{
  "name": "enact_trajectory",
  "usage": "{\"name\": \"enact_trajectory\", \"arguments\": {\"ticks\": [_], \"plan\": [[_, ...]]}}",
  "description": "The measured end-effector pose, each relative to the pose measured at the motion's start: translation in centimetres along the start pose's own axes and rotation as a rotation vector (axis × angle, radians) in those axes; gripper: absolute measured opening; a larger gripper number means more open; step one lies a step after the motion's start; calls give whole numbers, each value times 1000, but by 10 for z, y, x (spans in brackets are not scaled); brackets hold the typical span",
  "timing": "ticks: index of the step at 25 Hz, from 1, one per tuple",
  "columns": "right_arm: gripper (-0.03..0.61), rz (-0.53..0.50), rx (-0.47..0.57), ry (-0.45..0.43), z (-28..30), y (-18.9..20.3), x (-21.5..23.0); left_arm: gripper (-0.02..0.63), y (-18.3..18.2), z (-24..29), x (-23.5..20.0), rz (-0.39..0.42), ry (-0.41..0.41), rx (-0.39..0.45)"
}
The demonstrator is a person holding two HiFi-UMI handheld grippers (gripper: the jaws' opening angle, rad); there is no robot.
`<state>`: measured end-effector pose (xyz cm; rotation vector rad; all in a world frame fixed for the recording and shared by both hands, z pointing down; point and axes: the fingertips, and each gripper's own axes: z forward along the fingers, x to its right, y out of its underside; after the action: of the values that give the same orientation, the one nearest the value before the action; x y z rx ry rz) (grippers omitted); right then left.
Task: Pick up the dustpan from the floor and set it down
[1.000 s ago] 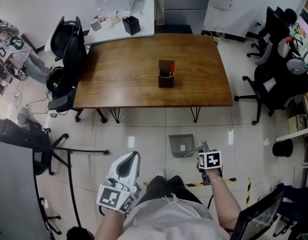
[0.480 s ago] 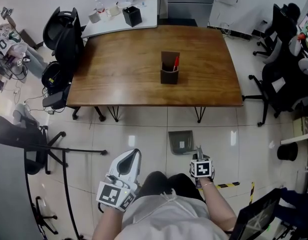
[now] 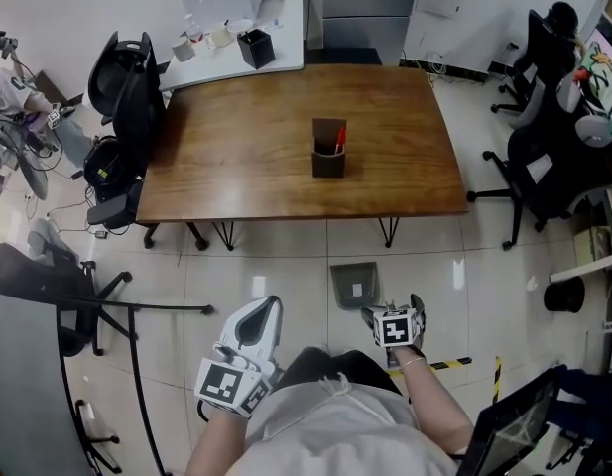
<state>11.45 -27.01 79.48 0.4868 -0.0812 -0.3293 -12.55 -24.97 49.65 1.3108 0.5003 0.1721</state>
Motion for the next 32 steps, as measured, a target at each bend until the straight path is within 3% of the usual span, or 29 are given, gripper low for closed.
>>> {"name": "enact_trajectory", "arguments": {"ticks": [3,6,10,14,17,25,28,32], "plan": [[583,-1,43,15,-49,-16,3,12,-29,-9,2,-9,10,4],[558,67,211,-2,-120,-50,5,12,-55,-19,8,-9,37,17],[0,122,525,39,-222,-106,16,11,-72,-28,18,5,75,57],[0,104,724,-113,-300,-129,0,12,-70,-46,51,34,95,81],[0,85,812,-151,-341,-126,-3,12,-71,-63,81,67,95,107],[2,31,900,-276,-426,-71,-16,12,-63,-129,156,88,-11,163],[2,45,912,-376,-453,-47,-22,12,-54,-152,180,84,-56,161],[2,-9,890,-460,-478,-21,-31,12,-54,-172,216,90,-41,171]]}}
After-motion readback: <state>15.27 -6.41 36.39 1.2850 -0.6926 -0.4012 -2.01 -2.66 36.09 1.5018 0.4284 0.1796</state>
